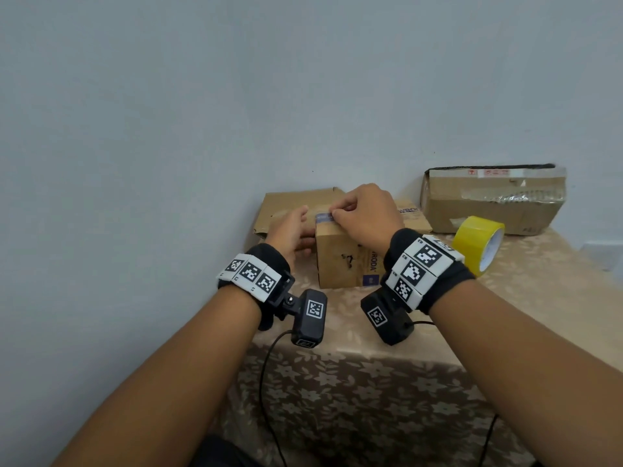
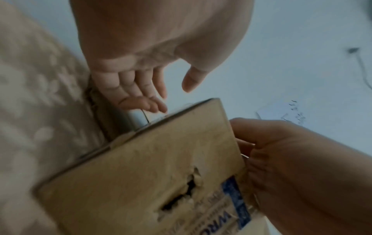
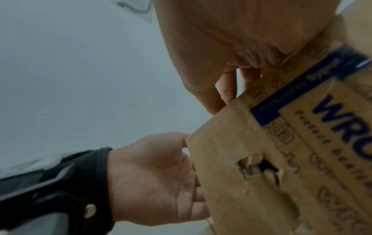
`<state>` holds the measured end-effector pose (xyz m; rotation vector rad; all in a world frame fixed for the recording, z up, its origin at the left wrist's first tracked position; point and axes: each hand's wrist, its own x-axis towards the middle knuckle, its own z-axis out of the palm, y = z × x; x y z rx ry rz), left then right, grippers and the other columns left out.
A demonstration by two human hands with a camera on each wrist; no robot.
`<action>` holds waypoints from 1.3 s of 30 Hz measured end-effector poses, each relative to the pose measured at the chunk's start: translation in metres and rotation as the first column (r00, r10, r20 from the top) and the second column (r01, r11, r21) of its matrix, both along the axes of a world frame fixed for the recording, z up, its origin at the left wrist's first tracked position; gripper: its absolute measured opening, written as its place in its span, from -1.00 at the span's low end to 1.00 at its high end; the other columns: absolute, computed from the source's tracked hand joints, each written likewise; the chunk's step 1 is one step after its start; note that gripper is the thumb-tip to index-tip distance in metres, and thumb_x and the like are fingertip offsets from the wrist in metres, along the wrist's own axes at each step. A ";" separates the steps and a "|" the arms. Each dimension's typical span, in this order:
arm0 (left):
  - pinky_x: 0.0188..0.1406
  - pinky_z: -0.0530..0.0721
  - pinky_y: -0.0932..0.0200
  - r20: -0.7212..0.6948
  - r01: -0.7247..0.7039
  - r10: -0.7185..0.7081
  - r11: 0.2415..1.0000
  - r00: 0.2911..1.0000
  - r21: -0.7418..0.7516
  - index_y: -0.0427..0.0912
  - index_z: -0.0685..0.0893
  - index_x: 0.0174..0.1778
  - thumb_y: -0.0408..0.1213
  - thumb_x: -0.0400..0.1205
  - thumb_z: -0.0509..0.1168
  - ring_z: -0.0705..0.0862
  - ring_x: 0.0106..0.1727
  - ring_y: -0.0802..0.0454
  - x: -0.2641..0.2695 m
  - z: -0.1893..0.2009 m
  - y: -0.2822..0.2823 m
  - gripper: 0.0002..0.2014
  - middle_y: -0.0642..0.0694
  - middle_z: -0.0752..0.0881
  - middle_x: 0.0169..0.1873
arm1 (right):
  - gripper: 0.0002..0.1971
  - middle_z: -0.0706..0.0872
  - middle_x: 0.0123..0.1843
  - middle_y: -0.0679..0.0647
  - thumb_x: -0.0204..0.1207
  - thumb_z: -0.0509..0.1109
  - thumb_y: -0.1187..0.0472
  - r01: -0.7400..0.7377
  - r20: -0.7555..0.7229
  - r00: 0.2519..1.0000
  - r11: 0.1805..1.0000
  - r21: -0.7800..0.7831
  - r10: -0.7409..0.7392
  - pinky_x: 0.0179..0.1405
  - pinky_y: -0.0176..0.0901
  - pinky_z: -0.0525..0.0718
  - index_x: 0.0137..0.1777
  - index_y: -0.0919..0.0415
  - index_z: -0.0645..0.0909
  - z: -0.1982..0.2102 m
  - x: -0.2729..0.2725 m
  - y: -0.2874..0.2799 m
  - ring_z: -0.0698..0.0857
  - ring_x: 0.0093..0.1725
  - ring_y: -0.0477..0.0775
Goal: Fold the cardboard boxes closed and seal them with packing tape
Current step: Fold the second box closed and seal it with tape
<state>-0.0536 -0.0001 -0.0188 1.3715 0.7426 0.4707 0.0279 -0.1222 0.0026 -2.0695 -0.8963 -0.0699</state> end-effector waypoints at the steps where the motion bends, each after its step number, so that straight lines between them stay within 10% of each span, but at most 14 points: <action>1: -0.37 0.56 0.12 0.019 -0.059 0.058 0.996 0.998 0.072 -0.12 0.60 0.06 -0.07 0.76 0.25 0.63 -0.31 -0.01 0.001 0.003 0.001 -0.81 -0.12 0.73 -0.20 | -0.82 0.79 -0.16 -0.16 0.58 0.44 0.22 -0.018 -0.016 1.000 1.000 0.020 0.018 0.15 0.03 0.76 -0.09 -0.01 0.88 0.002 0.001 -0.002 0.77 0.06 -0.01; 5: -0.49 0.44 0.20 0.199 -0.203 0.161 0.955 0.967 0.216 -0.10 0.57 -0.06 -0.24 0.72 0.30 0.45 -0.44 0.10 0.006 0.016 0.002 -0.93 -0.01 0.53 -0.35 | -0.77 0.84 0.16 0.00 0.65 0.41 0.32 -0.061 -0.106 0.991 0.969 0.237 0.088 0.24 -0.22 0.70 0.19 0.13 0.84 0.010 0.005 -0.017 0.75 0.17 -0.09; 11: -0.34 0.57 0.22 0.322 -0.195 0.063 0.897 0.945 0.397 -0.11 0.66 0.03 -0.31 0.70 0.32 0.58 -0.28 0.09 0.013 0.051 -0.015 -0.96 -0.05 0.65 -0.18 | -0.68 0.87 0.03 -0.10 0.66 0.31 0.43 -0.011 -0.156 0.983 0.876 0.483 0.098 0.28 -0.19 0.74 0.12 0.05 0.82 0.024 0.015 -0.049 0.81 0.11 -0.18; 23: -0.26 0.72 0.07 0.083 0.186 -0.280 0.804 0.956 0.564 -0.16 0.71 0.05 -0.42 0.64 0.36 0.72 -0.21 -0.01 0.057 0.063 -0.115 -0.87 -0.13 0.76 -0.15 | -0.62 0.75 -0.18 -0.11 0.58 0.23 0.48 0.363 -0.336 0.923 0.717 0.596 -0.188 -0.19 -0.36 0.62 -0.02 0.04 0.80 0.011 0.056 -0.140 0.67 -0.22 -0.16; 26: -0.41 0.71 0.18 -0.009 0.245 -0.321 0.706 0.947 0.665 -0.14 0.75 0.04 -0.40 0.60 0.38 0.73 -0.24 -0.03 0.069 0.061 -0.137 -0.85 -0.15 0.80 -0.16 | -0.71 0.67 -0.03 0.02 0.58 0.22 0.41 0.514 -0.430 0.852 0.631 0.581 -0.299 -0.32 -0.41 0.54 0.06 0.07 0.69 -0.001 0.067 -0.162 0.62 -0.18 -0.05; 29: -0.08 0.74 0.15 -0.055 0.259 -0.329 0.618 0.943 0.742 -0.06 0.77 -0.04 -0.37 0.58 0.41 0.77 -0.11 0.02 0.084 0.058 -0.152 -0.87 -0.02 0.80 -0.21 | -0.90 0.63 -0.02 0.03 0.63 0.25 0.26 0.585 -0.569 0.775 0.652 0.482 -0.275 -0.11 -0.12 0.52 0.07 0.12 0.57 -0.016 0.073 -0.177 0.59 -0.08 0.06; 32: 0.17 0.68 0.12 -0.178 0.290 -0.270 0.468 0.946 0.834 0.05 0.74 -0.04 -0.30 0.60 0.38 0.75 0.10 0.00 0.096 0.052 -0.164 -0.87 0.07 0.77 -0.11 | -0.91 0.49 -0.23 0.07 0.49 0.24 0.09 0.572 -0.679 0.699 0.746 0.341 -0.225 -0.36 -0.10 0.36 -0.17 0.05 0.39 -0.029 0.075 -0.180 0.44 -0.23 0.15; 35: 0.44 0.52 -0.08 -0.347 0.379 -0.157 0.288 0.925 0.879 0.09 0.71 0.16 -0.21 0.64 0.29 0.68 0.29 -0.10 0.107 0.043 -0.171 -0.78 0.01 0.79 0.16 | -0.48 0.69 0.05 0.19 0.26 0.22 -0.07 0.506 -0.706 0.679 0.826 0.248 -0.204 -0.27 -0.11 0.50 0.18 0.19 0.52 -0.044 0.086 -0.180 0.68 -0.07 0.25; 39: 0.64 0.20 -0.27 -0.590 0.591 -0.035 0.075 0.807 0.803 -0.02 0.57 0.48 -0.21 0.73 0.13 0.53 0.48 -0.26 0.119 0.031 -0.172 -0.61 -0.18 0.68 0.40 | -0.62 0.73 0.17 0.25 0.61 0.28 0.14 0.459 -0.724 0.683 0.827 0.325 -0.094 -0.32 -0.10 0.78 0.42 0.12 0.49 -0.037 0.078 -0.177 0.82 -0.02 0.21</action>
